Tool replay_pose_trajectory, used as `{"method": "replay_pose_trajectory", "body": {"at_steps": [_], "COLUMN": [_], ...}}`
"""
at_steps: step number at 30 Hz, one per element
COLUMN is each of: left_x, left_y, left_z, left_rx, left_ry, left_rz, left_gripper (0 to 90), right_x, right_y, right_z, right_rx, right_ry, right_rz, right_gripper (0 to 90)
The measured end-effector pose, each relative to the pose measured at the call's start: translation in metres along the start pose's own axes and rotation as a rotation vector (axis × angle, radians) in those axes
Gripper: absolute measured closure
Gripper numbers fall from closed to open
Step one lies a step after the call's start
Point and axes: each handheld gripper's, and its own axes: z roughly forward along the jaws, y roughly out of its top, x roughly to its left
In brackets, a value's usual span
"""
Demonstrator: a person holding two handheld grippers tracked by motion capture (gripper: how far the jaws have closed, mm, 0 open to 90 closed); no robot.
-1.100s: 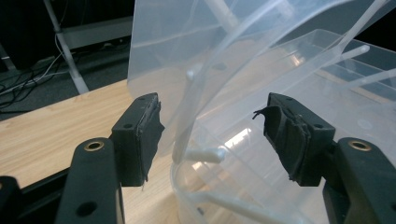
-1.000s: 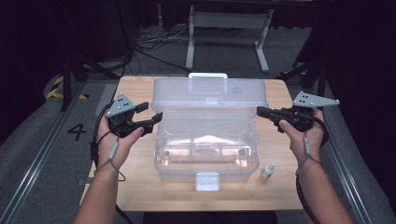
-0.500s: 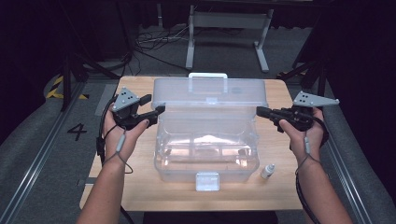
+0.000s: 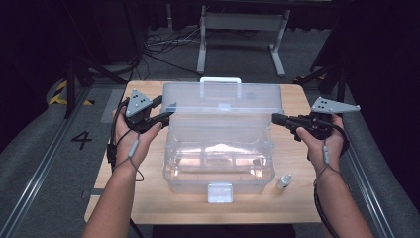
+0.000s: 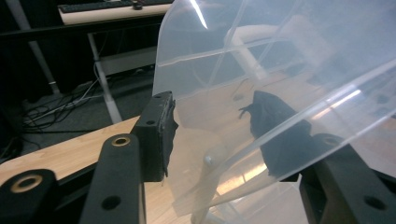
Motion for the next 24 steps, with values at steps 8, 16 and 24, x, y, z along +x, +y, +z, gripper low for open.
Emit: {"method": "replay_pose_trajectory", "body": {"at_steps": [8,16,24], "left_x": [-0.003,-0.004,-0.003], "left_y": [0.002,0.003,0.005], "left_z": [-0.001,0.0,0.001], "left_rx": [-0.033,-0.052,-0.055], "left_ry": [0.036,0.06,0.07], "left_rz": [0.015,0.04,0.048], "left_gripper": [55.5,56.4,59.8], "right_x": [0.0,0.001,-0.003], "right_y": [0.0,-0.004,-0.014], "right_z": [-0.002,-0.008,-0.016], "right_rx": [-0.01,-0.023,-0.03], "right_ry": [-0.003,-0.002,-0.012], "right_rz": [0.001,0.006,0.026], "right_gripper": [90.0,90.0,90.0]}}
